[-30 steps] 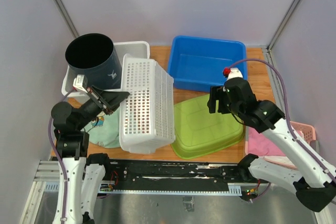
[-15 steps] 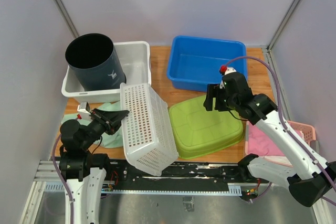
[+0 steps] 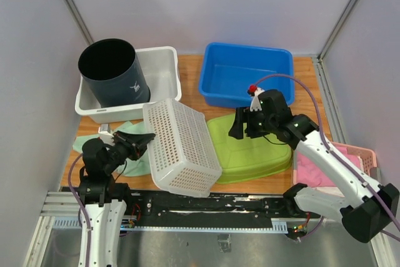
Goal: Turn the large container upside down
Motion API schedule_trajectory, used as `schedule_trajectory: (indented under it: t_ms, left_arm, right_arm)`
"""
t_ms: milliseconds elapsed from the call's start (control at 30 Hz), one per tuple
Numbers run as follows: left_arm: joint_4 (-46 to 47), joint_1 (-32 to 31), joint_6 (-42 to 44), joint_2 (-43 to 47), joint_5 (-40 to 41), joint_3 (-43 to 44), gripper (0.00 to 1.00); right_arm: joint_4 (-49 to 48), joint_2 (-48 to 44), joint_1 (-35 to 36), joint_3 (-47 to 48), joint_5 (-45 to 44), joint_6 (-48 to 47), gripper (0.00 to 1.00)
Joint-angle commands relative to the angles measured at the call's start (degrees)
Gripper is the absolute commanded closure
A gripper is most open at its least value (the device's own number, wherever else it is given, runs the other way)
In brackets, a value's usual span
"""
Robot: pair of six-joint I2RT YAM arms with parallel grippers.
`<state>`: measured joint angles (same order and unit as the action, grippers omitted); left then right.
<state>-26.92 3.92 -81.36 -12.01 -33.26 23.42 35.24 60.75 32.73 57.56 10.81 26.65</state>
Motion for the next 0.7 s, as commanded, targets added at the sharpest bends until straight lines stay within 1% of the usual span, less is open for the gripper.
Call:
schedule_trajectory:
  t_ms: [0, 67, 167, 200, 233, 400, 567, 633, 667]
  left_arm:
    - [-15.12, -0.23, 8.55, -3.24, 9.32, 5.08, 0.75]
    - [-21.53, -0.24, 13.19, -5.96, 14.76, 10.06, 0.62]
    - [-28.03, -0.23, 17.69, -10.24, 22.70, 17.84, 0.26]
    - [-29.21, -0.24, 18.85, -11.71, 24.74, 19.87, 0.08]
    - [-29.99, -0.23, 19.91, -12.94, 26.47, 21.67, 0.02]
    - [-30.23, -0.23, 23.65, -18.67, 31.07, 27.01, 0.01]
    - [-30.12, -0.23, 27.24, -22.46, 35.96, 32.06, 0.01]
    - [-29.37, -0.23, 29.82, -24.13, 36.49, 34.48, 0.01]
    - [-28.70, -0.23, 31.43, -25.09, 35.87, 35.65, 0.01]
  right_arm:
    - [-6.94, 4.11, 1.88, -1.97, 14.04, -0.58, 0.29]
    - [-7.99, 6.15, 4.57, -1.55, 15.44, -1.00, 0.29]
    - [-8.70, 9.42, 8.49, -0.37, 16.62, -1.97, 0.30]
    - [-8.82, 10.39, 9.51, 0.02, 16.80, -2.04, 0.30]
    - [-8.97, 11.32, 10.27, 0.26, 16.99, -2.12, 0.30]
    - [-9.15, 14.48, 12.01, 0.72, 17.27, -2.59, 0.31]
    - [-7.20, 12.26, 12.42, -0.25, 18.03, -6.61, 0.30]
    - [-4.72, 10.63, 14.67, -0.09, 17.63, -10.44, 0.30]
    - [-3.28, 9.77, 18.31, -0.18, 15.72, -12.37, 0.30]
